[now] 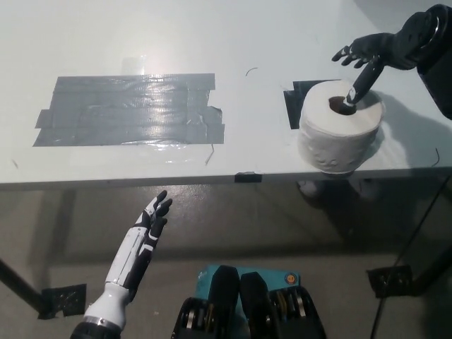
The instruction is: A toilet paper roll is kept on the black spot on the desk infront of the robot and the robot inserts its right thumb into the hole in the centre to grab the roll. Then it passes the roll to a person.
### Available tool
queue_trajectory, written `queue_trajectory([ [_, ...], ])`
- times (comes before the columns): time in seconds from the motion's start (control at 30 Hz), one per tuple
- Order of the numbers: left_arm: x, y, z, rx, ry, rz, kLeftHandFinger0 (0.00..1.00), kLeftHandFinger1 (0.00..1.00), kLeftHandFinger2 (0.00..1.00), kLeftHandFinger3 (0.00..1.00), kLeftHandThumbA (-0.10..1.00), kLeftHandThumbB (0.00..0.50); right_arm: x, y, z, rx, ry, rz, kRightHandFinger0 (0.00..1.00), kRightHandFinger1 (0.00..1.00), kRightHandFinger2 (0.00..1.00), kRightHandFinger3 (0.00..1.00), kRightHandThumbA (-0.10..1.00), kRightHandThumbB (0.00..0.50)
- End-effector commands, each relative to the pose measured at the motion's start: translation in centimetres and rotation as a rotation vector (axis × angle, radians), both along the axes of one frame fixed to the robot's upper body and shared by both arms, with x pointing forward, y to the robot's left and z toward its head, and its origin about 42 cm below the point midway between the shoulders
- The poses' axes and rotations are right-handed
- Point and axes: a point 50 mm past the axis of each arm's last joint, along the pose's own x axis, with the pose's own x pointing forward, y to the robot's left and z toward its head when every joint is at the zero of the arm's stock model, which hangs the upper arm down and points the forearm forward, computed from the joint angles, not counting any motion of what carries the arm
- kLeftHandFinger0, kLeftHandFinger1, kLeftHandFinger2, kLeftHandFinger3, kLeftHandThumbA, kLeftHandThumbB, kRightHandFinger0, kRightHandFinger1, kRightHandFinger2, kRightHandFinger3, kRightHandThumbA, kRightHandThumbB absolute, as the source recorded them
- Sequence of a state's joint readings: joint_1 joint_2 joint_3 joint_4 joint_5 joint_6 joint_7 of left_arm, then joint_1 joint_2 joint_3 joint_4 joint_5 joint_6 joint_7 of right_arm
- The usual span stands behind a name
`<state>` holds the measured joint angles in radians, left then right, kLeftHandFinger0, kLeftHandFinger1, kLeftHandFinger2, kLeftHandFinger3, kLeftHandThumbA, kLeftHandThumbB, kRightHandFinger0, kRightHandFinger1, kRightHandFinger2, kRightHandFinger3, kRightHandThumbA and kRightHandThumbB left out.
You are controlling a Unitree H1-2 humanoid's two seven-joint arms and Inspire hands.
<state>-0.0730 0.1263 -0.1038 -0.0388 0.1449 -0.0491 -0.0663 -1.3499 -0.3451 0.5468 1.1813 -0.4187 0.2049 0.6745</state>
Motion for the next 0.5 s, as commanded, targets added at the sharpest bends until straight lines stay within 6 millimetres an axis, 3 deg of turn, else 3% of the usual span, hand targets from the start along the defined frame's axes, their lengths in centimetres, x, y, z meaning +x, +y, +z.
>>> queue_trajectory([
  [0.0, 0.5, -0.1, 1.3, 0.005, -0.053, -0.020, 1.00, 1.00, 1.00, 1.00, 1.00, 0.128, 0.5, 0.6, 3.1, -0.028, -0.147, 0.017, 1.00, 1.00, 1.00, 1.00, 1.00, 0.352],
  [0.2, 0.5, -0.1, 1.3, 0.009, -0.056, -0.023, 1.00, 1.00, 1.00, 1.00, 1.00, 0.124, 0.5, 0.8, 2.4, -0.075, -0.162, 0.026, 1.00, 1.00, 1.00, 1.00, 1.00, 0.375],
  [0.47, 0.4, 0.0, 1.2, 0.005, -0.055, -0.023, 1.00, 1.00, 1.00, 1.00, 1.00, 0.128, 0.6, 1.8, 1.8, -0.073, -0.156, 0.025, 1.00, 1.00, 1.00, 1.00, 1.00, 0.340],
])
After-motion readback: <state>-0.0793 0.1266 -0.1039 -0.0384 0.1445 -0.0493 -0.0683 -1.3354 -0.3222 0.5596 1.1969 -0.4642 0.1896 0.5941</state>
